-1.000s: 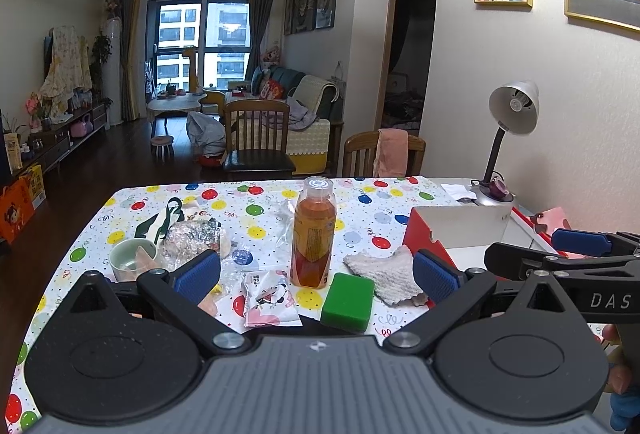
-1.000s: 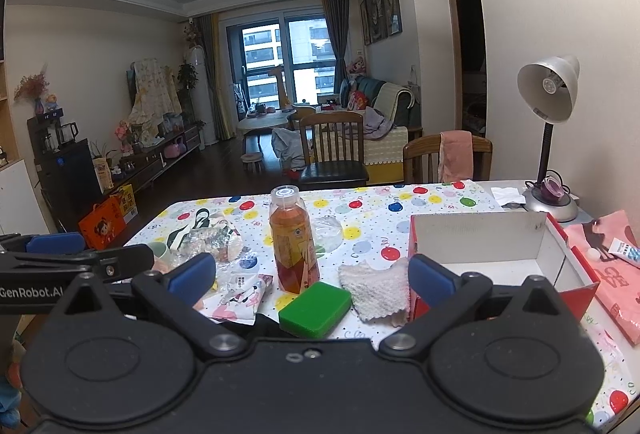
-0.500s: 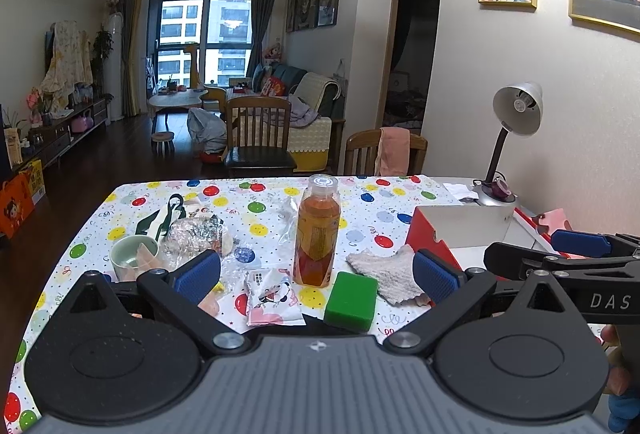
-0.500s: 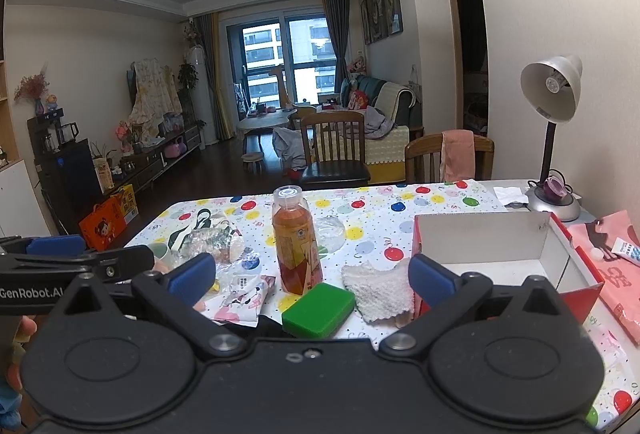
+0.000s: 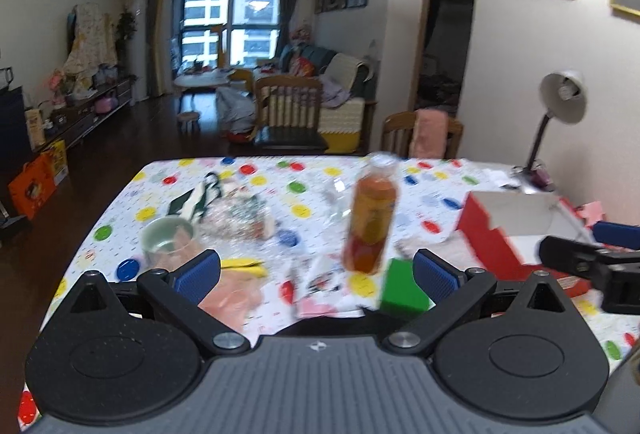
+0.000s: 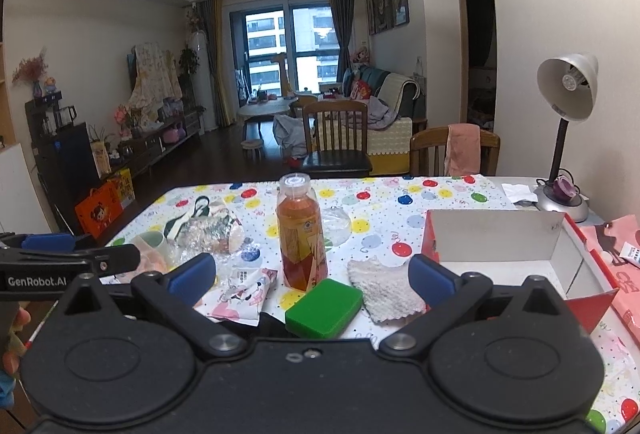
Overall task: Organize soft objects
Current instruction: 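Grasp the pink mesh puff with the left gripper while the right gripper grasps the panda snack bag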
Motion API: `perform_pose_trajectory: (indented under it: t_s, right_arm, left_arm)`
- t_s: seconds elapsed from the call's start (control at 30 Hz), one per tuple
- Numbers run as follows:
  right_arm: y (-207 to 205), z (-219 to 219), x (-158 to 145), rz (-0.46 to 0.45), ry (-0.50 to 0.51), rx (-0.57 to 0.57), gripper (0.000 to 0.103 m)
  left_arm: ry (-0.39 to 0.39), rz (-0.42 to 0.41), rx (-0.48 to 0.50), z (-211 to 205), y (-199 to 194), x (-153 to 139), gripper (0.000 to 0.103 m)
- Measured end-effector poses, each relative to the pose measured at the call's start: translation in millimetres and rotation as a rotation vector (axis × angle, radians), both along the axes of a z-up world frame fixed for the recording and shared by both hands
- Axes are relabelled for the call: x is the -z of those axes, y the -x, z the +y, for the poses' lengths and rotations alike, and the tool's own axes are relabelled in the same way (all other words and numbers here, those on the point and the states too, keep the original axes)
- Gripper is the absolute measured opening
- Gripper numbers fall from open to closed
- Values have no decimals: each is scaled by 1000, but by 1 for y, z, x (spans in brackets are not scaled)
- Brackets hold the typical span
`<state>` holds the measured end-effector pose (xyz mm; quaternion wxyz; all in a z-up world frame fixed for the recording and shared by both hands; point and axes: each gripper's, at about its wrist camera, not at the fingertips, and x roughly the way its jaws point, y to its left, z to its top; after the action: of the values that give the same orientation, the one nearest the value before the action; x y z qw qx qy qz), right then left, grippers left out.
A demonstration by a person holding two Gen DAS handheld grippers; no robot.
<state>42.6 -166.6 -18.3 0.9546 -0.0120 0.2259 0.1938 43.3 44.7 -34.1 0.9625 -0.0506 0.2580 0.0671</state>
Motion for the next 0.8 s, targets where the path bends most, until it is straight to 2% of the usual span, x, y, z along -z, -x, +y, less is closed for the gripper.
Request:
perform_pose_trajectory:
  t_s: [0.17,0.33,0.57,0.8]
  right_arm:
    - [-14,24,15,21,49,-37,102]
    - [-32,46,37,71,99,-59,102]
    - [-67,80,55,109,133,-116,100]
    - [-106,122,78,186,164,-185,99]
  left_arm:
    - [3,44,-34,33,-15,22,103]
    - [80,97,-42,69,-35,44,103]
    - [-14,138,-47,91,-65,75,103]
    - [-8,224,-67,116,-91,105,103]
